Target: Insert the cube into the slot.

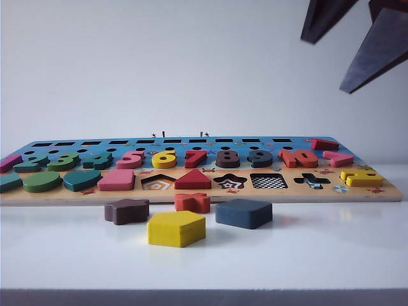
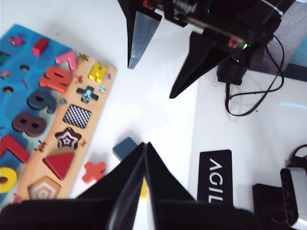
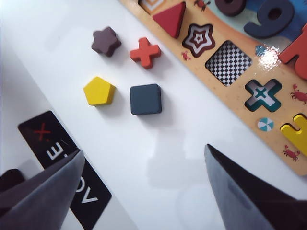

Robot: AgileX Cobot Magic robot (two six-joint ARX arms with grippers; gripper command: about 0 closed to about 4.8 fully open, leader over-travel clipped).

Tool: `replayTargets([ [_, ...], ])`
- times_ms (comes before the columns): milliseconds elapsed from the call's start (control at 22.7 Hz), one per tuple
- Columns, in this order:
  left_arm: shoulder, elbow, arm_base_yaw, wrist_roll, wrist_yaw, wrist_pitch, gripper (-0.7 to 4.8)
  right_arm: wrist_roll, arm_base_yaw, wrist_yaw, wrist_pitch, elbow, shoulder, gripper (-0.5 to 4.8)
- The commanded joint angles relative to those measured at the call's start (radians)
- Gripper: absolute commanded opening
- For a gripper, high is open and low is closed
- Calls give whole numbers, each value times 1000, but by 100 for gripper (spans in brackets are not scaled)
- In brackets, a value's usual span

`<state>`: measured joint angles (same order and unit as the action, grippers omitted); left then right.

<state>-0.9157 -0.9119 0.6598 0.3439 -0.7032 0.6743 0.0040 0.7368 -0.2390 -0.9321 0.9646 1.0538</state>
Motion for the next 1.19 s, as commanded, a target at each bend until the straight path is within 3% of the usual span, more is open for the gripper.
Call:
replayTargets([
  [44,-2,-4,-2,4,-7,57,17,5,49,95,-9,4,58,479],
  [264,-2,-1,-2,5,-7,143,17,-11,118,165,9,4,164,479],
  [529,-1,-1,-2,6,-3,189,17,-31,167,180,125,4,252,479],
  [749,17,46,-3,26,2,167,17,-27,167,153,229,4,318,467],
  [881,31,71,-3,79,1,159,17,-23,167,144,236,4,350,467],
  [1189,39,81,-5,83,0,100,17,-24,167,135,241,3,374,459],
])
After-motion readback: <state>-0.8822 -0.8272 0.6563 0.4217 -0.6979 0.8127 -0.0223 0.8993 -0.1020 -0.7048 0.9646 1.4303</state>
